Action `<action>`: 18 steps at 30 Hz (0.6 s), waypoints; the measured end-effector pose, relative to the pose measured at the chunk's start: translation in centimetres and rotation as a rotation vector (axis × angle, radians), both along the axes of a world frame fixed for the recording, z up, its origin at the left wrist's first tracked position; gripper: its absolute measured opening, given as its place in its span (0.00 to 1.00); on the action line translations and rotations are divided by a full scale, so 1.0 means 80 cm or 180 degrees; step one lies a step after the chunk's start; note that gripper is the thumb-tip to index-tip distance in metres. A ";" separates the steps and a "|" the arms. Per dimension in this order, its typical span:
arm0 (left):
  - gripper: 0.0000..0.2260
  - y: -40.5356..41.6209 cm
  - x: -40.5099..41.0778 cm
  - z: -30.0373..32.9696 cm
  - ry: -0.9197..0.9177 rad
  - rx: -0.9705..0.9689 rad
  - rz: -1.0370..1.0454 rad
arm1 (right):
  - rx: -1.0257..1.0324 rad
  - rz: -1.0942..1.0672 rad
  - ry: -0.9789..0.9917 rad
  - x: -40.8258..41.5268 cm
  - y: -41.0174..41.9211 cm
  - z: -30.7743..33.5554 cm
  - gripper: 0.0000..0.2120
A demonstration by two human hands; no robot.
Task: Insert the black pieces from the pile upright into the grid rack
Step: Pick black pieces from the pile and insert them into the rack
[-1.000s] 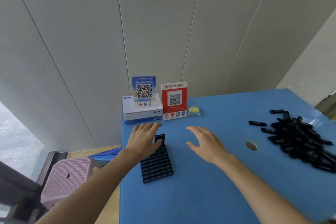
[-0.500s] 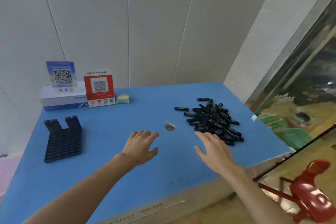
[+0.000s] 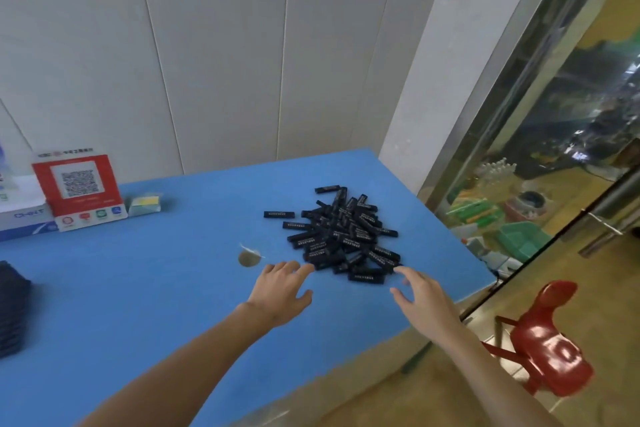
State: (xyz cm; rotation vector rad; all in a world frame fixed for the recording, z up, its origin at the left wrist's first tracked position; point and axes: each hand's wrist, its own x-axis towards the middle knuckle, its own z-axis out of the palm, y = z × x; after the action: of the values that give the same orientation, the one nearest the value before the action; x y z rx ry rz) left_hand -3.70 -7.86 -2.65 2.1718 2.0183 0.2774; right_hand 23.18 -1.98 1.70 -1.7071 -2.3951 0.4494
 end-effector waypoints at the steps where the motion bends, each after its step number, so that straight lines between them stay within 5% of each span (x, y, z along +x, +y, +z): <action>1: 0.21 0.014 0.005 -0.003 -0.0005 -0.0004 0.0010 | -0.0036 -0.0002 -0.0013 0.003 0.014 -0.002 0.20; 18: 0.17 0.138 0.098 -0.039 -0.0285 0.0051 0.0353 | -0.0285 0.0703 -0.0247 0.013 0.150 -0.059 0.16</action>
State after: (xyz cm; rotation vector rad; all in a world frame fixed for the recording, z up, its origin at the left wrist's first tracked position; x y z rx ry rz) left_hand 4.16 3.20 -5.75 2.0212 2.0966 0.3989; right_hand 24.20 10.02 -2.98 -1.5258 -2.6715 0.5378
